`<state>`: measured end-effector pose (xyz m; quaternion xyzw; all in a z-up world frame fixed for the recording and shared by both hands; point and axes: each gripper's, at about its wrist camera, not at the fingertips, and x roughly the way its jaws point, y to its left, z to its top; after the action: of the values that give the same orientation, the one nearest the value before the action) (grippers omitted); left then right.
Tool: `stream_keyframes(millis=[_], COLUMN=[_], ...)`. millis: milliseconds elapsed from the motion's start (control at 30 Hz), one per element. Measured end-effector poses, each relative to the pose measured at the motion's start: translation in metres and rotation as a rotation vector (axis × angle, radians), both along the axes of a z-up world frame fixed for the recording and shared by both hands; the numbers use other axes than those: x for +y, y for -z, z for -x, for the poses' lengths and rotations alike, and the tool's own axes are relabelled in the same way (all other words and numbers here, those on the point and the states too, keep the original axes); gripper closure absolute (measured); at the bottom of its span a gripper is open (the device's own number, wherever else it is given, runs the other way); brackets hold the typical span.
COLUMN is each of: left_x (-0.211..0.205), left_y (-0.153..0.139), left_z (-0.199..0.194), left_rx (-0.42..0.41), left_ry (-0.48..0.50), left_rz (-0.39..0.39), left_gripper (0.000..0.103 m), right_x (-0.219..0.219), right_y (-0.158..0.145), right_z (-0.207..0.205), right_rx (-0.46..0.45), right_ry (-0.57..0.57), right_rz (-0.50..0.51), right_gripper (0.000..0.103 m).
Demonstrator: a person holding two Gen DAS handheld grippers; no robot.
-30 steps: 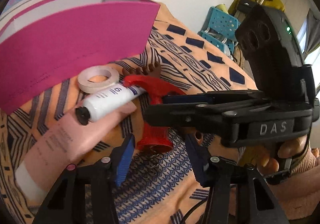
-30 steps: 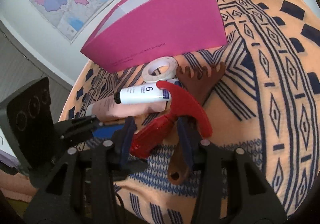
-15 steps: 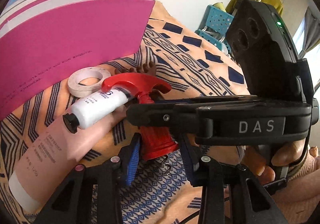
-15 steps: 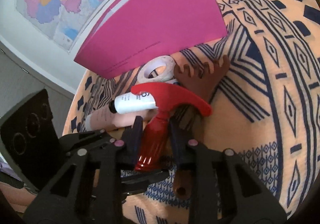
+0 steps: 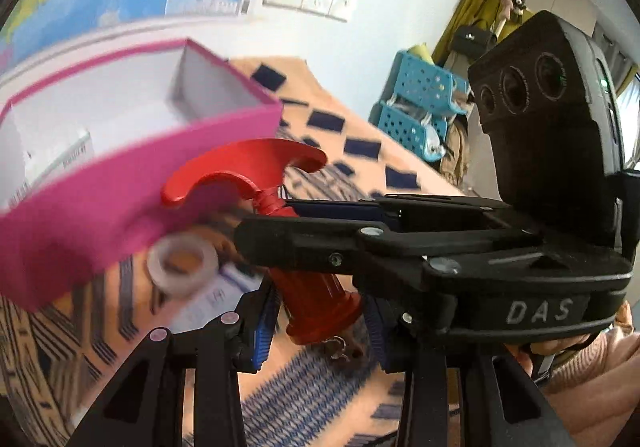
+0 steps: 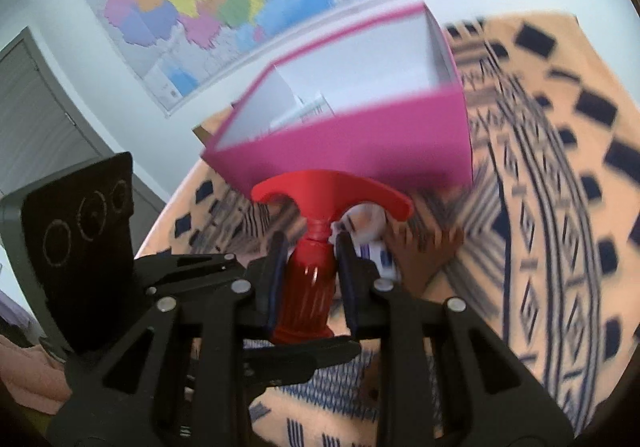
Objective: Organize rigid objects
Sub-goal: 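Lift the red object with the right gripper over the magenta box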
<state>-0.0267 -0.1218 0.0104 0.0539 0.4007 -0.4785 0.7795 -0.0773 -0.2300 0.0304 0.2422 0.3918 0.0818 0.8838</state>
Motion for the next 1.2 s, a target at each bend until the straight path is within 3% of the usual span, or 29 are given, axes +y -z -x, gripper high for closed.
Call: stream_keyframes(millis=[333,600,1200], left_x=[-0.009,-0.014,-0.034], left_y=[-0.042,-0.058,-0.026], left_z=[-0.043,-0.089,-0.148], left_rx=[-0.077,-0.088,0.022], left_ry=[-0.057,-0.107,-0.167], left_rz=[0.021,0.025,-0.025], left_gripper=[0.064,0.064,0.065], right_x=[-0.005,-0.022,-0.047], right_y=[-0.045,-0.056,-0.031], right_z=[-0.046,-0.083,-0.135], right_rx=[-0.116,-0.136,-0.043], right_ry=[-0.043,-0.036,0.001], right_rz=[0.068,0.084,0.131], right_gripper=[0.076,0.076,0.081])
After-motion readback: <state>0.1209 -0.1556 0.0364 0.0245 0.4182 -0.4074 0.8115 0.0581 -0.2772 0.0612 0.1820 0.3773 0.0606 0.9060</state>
